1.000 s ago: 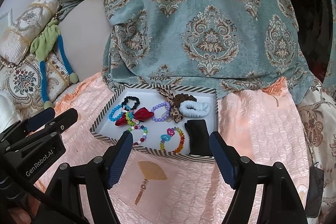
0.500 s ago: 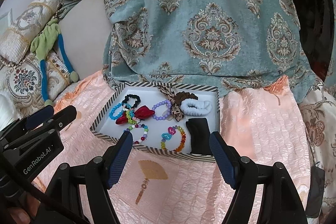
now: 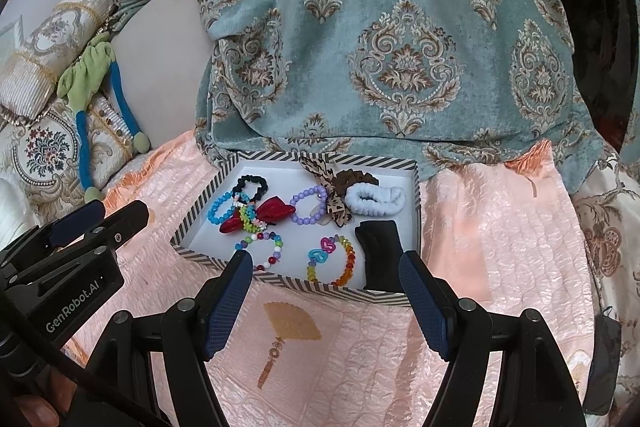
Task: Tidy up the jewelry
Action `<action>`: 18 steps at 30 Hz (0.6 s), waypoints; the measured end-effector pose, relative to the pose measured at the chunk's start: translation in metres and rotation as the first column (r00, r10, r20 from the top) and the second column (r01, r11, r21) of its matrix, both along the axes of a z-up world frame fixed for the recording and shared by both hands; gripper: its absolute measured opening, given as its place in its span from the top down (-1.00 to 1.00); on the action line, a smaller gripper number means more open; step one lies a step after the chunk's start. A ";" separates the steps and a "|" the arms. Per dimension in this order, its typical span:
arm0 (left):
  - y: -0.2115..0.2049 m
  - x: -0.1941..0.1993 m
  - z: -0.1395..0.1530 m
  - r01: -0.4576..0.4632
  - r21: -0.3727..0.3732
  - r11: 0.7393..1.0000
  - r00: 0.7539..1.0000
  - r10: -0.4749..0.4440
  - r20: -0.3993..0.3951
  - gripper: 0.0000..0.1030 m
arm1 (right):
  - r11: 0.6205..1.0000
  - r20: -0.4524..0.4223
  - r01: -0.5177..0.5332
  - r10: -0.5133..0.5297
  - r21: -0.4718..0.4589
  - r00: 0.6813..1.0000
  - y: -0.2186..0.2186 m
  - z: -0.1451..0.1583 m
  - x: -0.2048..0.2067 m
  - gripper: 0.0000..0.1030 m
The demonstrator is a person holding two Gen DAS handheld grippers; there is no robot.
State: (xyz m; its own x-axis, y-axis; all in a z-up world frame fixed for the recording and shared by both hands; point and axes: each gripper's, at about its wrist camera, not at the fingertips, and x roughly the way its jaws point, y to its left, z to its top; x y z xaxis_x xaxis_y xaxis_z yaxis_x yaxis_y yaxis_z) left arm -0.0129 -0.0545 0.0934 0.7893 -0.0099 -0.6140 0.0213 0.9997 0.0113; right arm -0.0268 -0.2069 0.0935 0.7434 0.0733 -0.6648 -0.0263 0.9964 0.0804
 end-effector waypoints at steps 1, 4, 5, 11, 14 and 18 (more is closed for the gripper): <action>0.000 0.000 0.000 -0.001 0.000 1.000 1.000 0.001 -0.001 -0.02 | 1.000 0.000 0.000 0.000 0.000 1.000 0.000 0.000 0.000 -0.43; 0.000 0.001 -0.001 -0.001 -0.003 1.000 1.000 0.001 -0.004 -0.02 | 1.000 0.000 0.001 -0.001 0.003 1.000 -0.001 0.000 0.001 -0.43; 0.000 0.002 -0.001 -0.002 -0.003 1.000 1.000 0.002 -0.006 -0.02 | 1.000 -0.002 0.002 -0.002 0.004 1.000 -0.001 -0.001 0.002 -0.43; -0.001 0.005 -0.003 0.001 -0.002 1.000 1.000 -0.001 -0.014 -0.02 | 1.000 -0.009 0.002 -0.002 0.005 1.000 -0.003 -0.004 0.004 -0.43; -0.002 0.007 -0.006 0.006 0.005 1.000 1.000 -0.006 -0.015 -0.02 | 1.000 -0.014 0.005 -0.005 0.008 1.000 -0.004 -0.006 0.006 -0.43; -0.003 0.009 -0.007 0.007 0.006 1.000 1.000 -0.007 -0.014 -0.02 | 1.000 -0.021 0.011 -0.011 0.008 1.000 -0.008 -0.010 0.007 -0.43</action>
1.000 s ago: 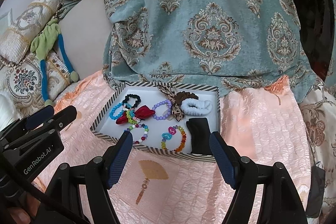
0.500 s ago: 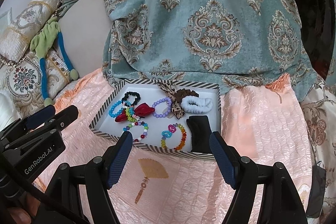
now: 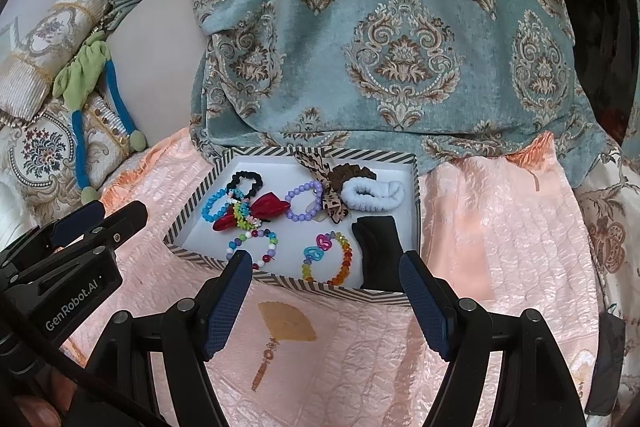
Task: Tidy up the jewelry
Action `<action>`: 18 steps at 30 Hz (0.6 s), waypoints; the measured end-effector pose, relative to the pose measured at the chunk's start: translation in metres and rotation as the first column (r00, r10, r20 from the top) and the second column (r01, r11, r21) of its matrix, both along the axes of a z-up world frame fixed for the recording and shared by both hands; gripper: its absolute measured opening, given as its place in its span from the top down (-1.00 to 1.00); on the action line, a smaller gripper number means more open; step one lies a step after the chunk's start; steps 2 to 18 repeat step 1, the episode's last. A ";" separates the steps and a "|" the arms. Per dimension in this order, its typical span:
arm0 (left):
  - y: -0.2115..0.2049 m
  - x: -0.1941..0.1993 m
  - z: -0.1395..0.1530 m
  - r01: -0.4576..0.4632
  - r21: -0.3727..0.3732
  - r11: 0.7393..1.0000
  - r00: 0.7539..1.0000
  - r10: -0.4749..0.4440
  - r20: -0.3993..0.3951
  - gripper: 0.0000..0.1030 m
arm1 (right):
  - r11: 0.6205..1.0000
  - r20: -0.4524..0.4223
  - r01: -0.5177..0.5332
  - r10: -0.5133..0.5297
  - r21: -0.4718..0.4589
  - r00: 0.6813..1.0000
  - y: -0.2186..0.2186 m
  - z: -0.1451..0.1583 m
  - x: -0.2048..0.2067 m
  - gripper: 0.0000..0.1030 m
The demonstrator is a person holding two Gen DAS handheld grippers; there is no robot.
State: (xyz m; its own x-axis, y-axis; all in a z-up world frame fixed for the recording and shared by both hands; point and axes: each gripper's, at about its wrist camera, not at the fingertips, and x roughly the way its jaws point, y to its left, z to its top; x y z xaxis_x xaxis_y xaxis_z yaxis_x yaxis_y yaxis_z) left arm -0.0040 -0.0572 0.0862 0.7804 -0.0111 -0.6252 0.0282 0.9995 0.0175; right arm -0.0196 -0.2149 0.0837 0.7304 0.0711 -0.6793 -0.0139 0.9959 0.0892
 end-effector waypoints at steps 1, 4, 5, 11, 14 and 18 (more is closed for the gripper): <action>0.000 0.001 -0.001 -0.003 0.001 1.000 1.000 0.003 -0.001 -0.02 | 1.000 -0.002 0.002 -0.002 0.000 1.000 -0.001 -0.001 0.001 -0.43; 0.000 0.001 -0.001 -0.003 0.001 1.000 1.000 0.003 -0.001 -0.02 | 1.000 -0.002 0.002 -0.002 0.000 1.000 -0.001 -0.001 0.001 -0.43; 0.000 0.001 -0.001 -0.003 0.001 1.000 1.000 0.003 -0.001 -0.02 | 1.000 -0.002 0.002 -0.002 0.000 1.000 -0.001 -0.001 0.001 -0.43; 0.000 0.001 -0.001 -0.003 0.001 1.000 1.000 0.003 -0.001 -0.02 | 1.000 -0.002 0.002 -0.002 0.000 1.000 -0.001 -0.001 0.001 -0.43; 0.000 0.001 -0.001 -0.003 0.001 1.000 1.000 0.003 -0.001 -0.02 | 1.000 -0.002 0.002 -0.002 0.000 1.000 -0.001 -0.001 0.001 -0.43; 0.000 0.001 -0.001 -0.003 0.001 1.000 1.000 0.003 -0.001 -0.02 | 1.000 -0.002 0.002 -0.002 0.000 1.000 -0.001 -0.001 0.001 -0.43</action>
